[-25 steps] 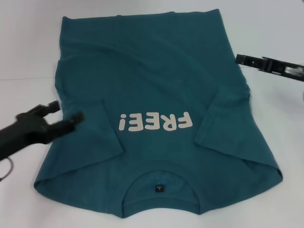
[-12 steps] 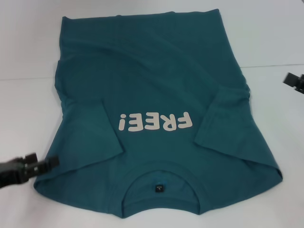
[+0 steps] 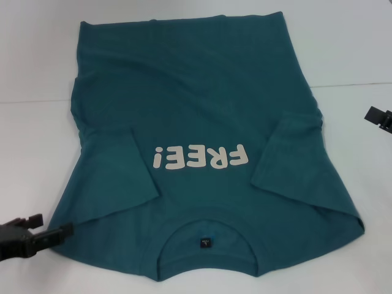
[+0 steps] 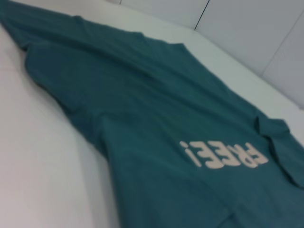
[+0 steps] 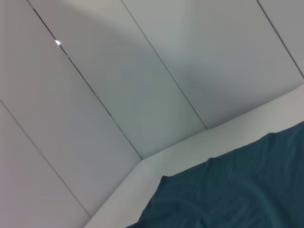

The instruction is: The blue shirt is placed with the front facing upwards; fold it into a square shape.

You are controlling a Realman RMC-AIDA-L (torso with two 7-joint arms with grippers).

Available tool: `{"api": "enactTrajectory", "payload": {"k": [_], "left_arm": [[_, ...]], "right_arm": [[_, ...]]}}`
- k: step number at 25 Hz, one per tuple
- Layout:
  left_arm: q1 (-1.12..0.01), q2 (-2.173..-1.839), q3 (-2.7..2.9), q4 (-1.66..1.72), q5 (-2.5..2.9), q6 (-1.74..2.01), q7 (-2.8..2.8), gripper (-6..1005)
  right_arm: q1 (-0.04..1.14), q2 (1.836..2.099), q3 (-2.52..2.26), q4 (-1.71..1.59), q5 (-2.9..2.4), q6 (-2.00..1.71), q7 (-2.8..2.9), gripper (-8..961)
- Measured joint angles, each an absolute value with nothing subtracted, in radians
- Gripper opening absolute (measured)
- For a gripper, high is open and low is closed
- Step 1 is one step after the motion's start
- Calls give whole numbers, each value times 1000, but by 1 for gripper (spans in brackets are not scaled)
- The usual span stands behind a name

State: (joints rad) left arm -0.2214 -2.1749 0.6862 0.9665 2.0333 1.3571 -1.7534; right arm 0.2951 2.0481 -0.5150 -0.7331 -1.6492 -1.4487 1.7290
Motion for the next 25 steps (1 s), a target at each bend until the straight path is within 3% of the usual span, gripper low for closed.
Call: {"api": "enactTrajectory", "payload": {"k": [25], "left_arm": [[-238,-2172,694,900,2087,1285,-1755,840]], "right_arm": [[335,2048,-518,-687,-1701,-1413,1727,934]]}}
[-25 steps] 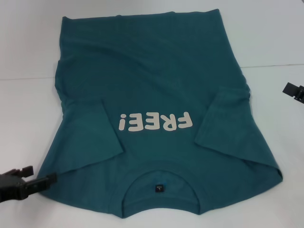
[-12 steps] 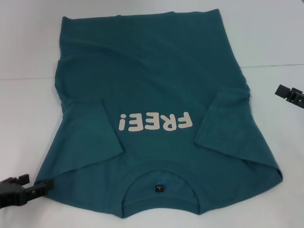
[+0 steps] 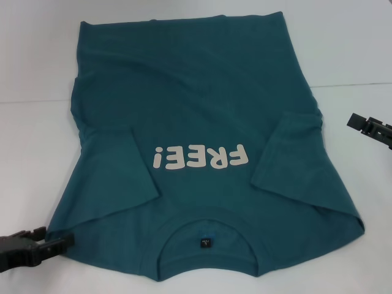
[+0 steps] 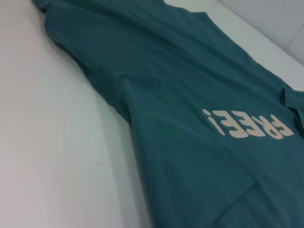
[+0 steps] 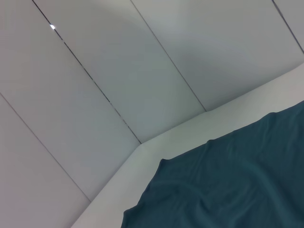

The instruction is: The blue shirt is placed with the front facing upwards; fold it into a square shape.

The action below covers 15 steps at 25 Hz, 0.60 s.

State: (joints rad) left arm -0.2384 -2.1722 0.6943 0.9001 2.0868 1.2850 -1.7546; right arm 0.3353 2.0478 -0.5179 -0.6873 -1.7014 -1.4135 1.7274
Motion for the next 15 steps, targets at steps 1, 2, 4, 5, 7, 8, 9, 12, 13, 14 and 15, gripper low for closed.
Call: {"api": "enactTrajectory", "payload": {"k": [1,2,4,5,7,8,9,12,13,14,15], "left_arm": [[-241,-2172,694,898,2088,1285,-1757,838],[-245,-2171,694,895,2091,1285,-1760,836],[-256,-2167,695,884,2100,1288,-1761,832],[-260,-2165,694,880,2105,1290,-1761,830],[-265,-2164,693,878,2112,1289,-1762,826],[-268,-2164,694,878,2119,1282,-1762,824],[-269,-2164,694,878,2125,1275,-1763,784],[-272,-2165,695,875,2137,1251,-1765,662],[-272,-2165,696,875,2137,1247,-1765,622],[-272,-2166,696,874,2137,1243,-1765,580],[-272,-2166,696,874,2138,1239,-1765,538]], "right_arm": [[335,2048,-518,-687,-1702,-1413,1727,934],[334,2048,-518,-687,-1704,-1413,1727,933],[333,2048,-517,-686,-1713,-1411,1728,933],[333,2048,-517,-686,-1715,-1411,1729,932],[333,2048,-517,-686,-1717,-1411,1729,932],[333,2048,-517,-686,-1717,-1411,1730,932],[333,2048,-517,-686,-1717,-1412,1730,931],[331,2048,-516,-686,-1717,-1411,1730,930],[330,2048,-515,-686,-1717,-1411,1730,930],[330,2049,-514,-686,-1717,-1411,1730,930],[329,2049,-513,-686,-1717,-1412,1731,929]]}}
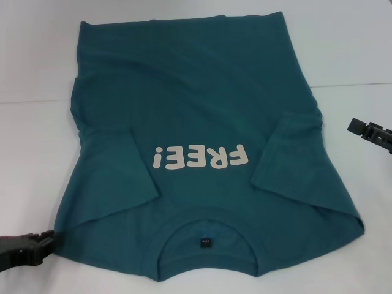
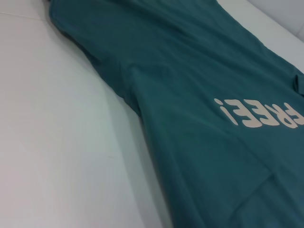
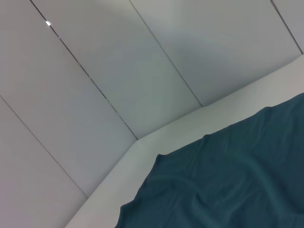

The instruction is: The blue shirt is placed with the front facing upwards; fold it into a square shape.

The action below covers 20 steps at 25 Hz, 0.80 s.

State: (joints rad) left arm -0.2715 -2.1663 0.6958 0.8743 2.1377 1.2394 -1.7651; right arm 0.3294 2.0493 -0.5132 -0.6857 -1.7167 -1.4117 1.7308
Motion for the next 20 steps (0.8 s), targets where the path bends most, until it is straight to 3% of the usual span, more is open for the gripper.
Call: {"api": "enactTrajectory", "payload": {"k": [4,6,12,14,18,20], "left_arm": [[-273,-2167,696,872,2139,1230,-1773,370],[-276,-2167,698,872,2141,1228,-1783,132],[-281,-2166,706,879,2161,1224,-1803,-1],[-281,-2166,706,881,2161,1226,-1808,0],[-288,-2166,707,891,2162,1242,-1833,1],[-289,-2166,713,902,2163,1251,-1840,2]], "right_arm": [[329,2052,-516,-684,-1717,-1412,1733,928],[329,2052,-517,-684,-1717,-1411,1736,927],[328,2047,-510,-684,-1716,-1417,1756,926],[329,2039,-511,-690,-1716,-1422,1784,925],[335,1983,-518,-729,-1750,-1463,1935,924],[356,1925,-530,-762,-1832,-1514,2104,923]]}}
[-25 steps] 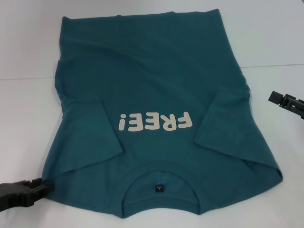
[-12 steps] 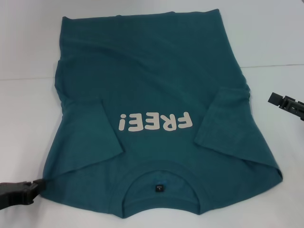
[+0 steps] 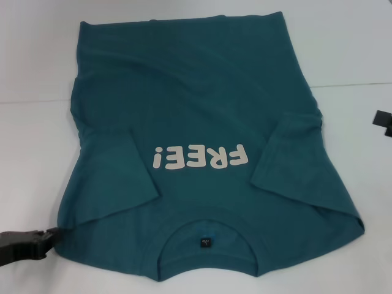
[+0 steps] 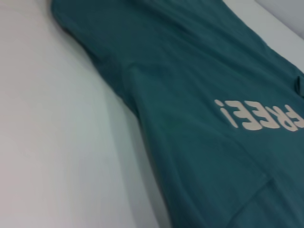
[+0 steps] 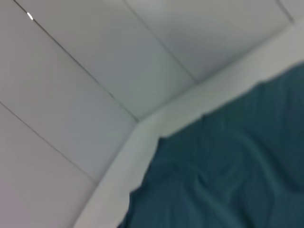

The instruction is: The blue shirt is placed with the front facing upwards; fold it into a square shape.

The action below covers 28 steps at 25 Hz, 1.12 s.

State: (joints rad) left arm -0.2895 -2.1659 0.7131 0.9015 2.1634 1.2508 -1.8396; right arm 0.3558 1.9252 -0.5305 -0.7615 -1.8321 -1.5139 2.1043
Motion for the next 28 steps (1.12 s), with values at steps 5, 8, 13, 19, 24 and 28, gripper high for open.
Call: {"api": "enactTrajectory", "payload": {"k": [5,8,13,19,24,28], "left_arm": [[-288,-2167,747,935,2164,1257,-1867,2],[-289,-2167,756,945,2165,1259,-1877,2],[-297,-2166,759,951,2168,1270,-1879,3],[-302,-2163,759,957,2185,1276,-1876,2],[-311,-2163,759,953,2200,1276,-1872,3],[-313,-2163,759,954,2199,1273,-1872,3]], "right_arm": [[461,1799,-556,-800,-2066,-1666,2405,922],[515,1786,-558,-838,-2175,-1707,2489,921],[627,1801,-568,-833,-2420,-1719,2577,919],[649,1819,-570,-816,-2516,-1696,2613,917],[635,1833,-572,-789,-2561,-1661,2623,916],[621,1834,-572,-746,-2572,-1630,2616,914]]}}
